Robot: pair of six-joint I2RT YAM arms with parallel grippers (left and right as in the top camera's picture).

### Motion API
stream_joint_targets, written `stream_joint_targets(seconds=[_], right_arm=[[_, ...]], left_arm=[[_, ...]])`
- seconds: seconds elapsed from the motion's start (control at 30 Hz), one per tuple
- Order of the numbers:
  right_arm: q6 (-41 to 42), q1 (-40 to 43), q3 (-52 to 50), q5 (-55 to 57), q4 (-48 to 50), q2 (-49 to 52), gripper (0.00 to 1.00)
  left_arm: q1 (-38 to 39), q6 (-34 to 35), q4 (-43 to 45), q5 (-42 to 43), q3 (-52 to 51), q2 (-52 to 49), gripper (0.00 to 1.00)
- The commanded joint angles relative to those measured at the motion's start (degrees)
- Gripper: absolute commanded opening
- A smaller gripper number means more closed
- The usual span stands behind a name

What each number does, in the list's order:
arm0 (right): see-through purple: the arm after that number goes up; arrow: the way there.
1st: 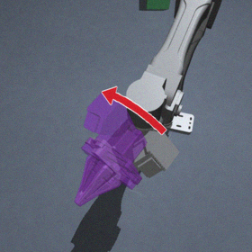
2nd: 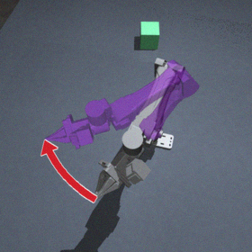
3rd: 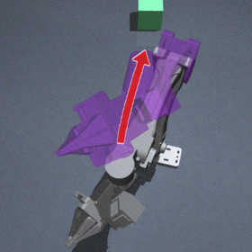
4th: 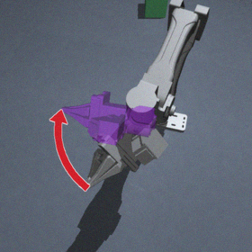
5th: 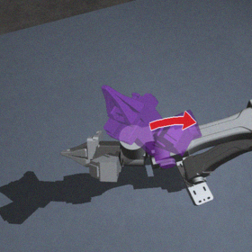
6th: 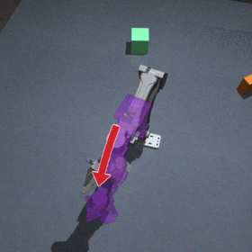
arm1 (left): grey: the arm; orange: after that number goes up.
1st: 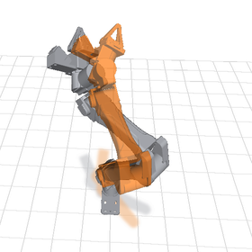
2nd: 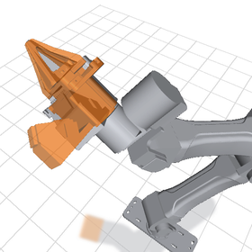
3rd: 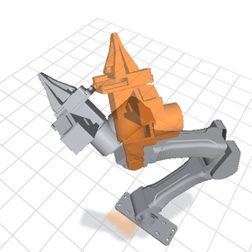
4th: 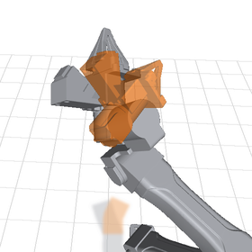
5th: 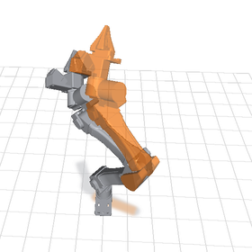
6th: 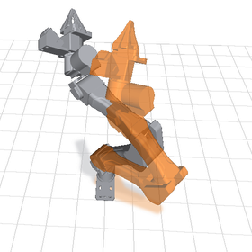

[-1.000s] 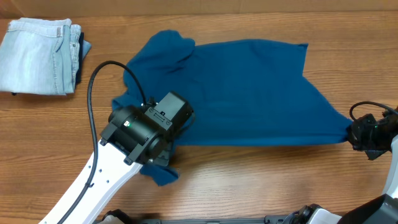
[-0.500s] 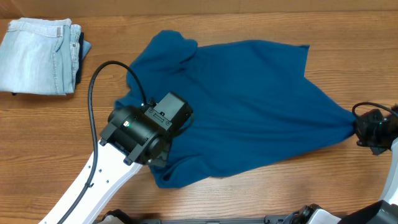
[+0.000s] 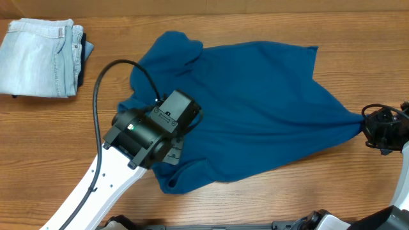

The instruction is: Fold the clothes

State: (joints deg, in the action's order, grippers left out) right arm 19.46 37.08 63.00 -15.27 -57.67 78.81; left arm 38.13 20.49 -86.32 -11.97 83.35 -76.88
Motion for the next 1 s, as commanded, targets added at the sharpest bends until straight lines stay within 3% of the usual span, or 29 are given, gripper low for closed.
stream_joint_targets(seconds=[0.0,0.03,0.17,0.6,0.83,0.97], right_arm=[[-0.33,0.11,1.62,-0.26,0.42,-1.33,0.04],[-0.33,0.11,1.62,-0.26,0.42,-1.33,0.04],[-0.31,0.11,1.62,-0.26,0.39,-1.33,0.04],[-0.13,0.11,1.62,-0.39,-0.31,-1.33,0.04],[-0.15,0.11,1.60,-1.40,-0.31,-1.33,0.04],[-0.13,0.11,1.60,-1.46,-0.31,-1.33,0.04]], left_arm=[[-0.37,9.86,1.75,3.82,-6.78,-0.28,0.36],[-0.79,16.81,1.14,1.70,-8.63,-0.28,0.40],[-4.22,26.29,1.40,2.95,-12.98,0.02,0.41],[-16.61,30.40,19.58,25.59,-38.29,12.04,0.49],[-20.94,32.02,25.66,25.79,-47.32,16.90,0.61],[-21.40,30.95,34.75,27.78,-52.98,16.83,0.64]])
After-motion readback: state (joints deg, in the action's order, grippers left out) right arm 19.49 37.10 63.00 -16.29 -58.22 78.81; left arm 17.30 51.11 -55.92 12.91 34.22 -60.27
